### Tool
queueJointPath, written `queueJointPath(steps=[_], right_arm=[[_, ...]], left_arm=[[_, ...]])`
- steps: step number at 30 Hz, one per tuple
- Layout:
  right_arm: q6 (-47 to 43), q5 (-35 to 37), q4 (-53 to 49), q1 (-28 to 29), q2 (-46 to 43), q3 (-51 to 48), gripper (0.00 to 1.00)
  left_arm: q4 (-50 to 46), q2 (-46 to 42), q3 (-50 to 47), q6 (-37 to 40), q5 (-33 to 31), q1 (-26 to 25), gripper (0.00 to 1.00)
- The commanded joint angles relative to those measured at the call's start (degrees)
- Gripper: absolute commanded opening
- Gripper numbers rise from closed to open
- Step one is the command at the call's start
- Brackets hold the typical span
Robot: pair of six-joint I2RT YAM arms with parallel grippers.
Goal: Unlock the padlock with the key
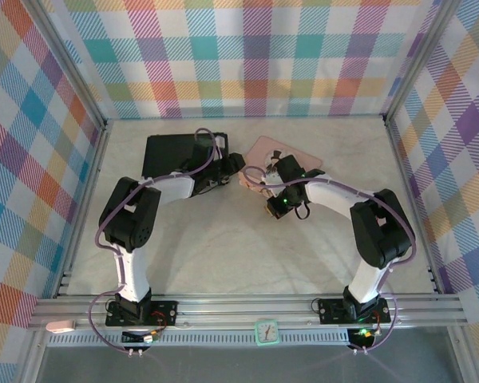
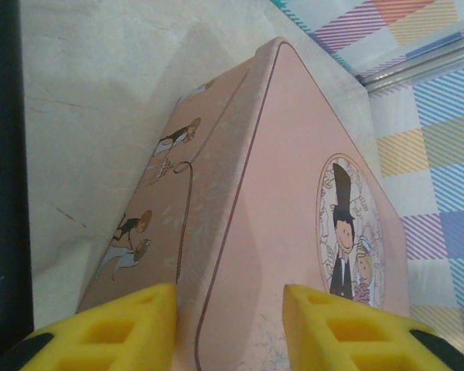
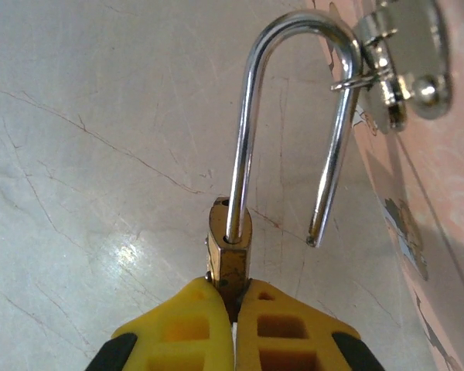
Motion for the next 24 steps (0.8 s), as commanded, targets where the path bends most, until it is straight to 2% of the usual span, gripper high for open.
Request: queueJointPath(steps=[1, 7, 10, 15, 16, 20, 24], right_arm=[[-1.22, -3.62, 3.63, -0.03, 0.76, 4.45, 0.00], [-2.02, -3.59, 1.75, -0.97, 0.12, 7.06, 0.00], [-1.26, -3.67, 1.75, -1.50, -1.49, 5.87, 0.00], [0.60, -3.81, 2.86, -1.65, -2.10, 2.97, 0.00], [1.04, -3.74, 3.12, -1.70, -2.06, 2.46, 0.00], [2.28, -3.97, 4.53, -1.70, -2.14, 1.40, 0.00], [2.98, -4.20, 5.32, -1.69, -2.14, 1.25, 0.00]], left_arm=[[0.47, 1.50, 0.78, -0.41, 4.46, -3.13, 0.36], [1.91, 1.80, 0.42, -1.42, 4.86, -4.14, 0.34], [0.45, 0.60, 0.44, -0.98, 4.36, -3.97, 0.41], [-1.41, -6.44, -2.80, -0.78, 3.11, -2.46, 0.52], [-2.55, -8.28, -3.60, -0.70, 2.83, -2.18, 0.57], [-6.00, -14.69, -7.26, -0.40, 1.41, -1.62, 0.59], [-0.11, -18.09, -14.06, -5.90, 1.68, -1.82, 0.58]])
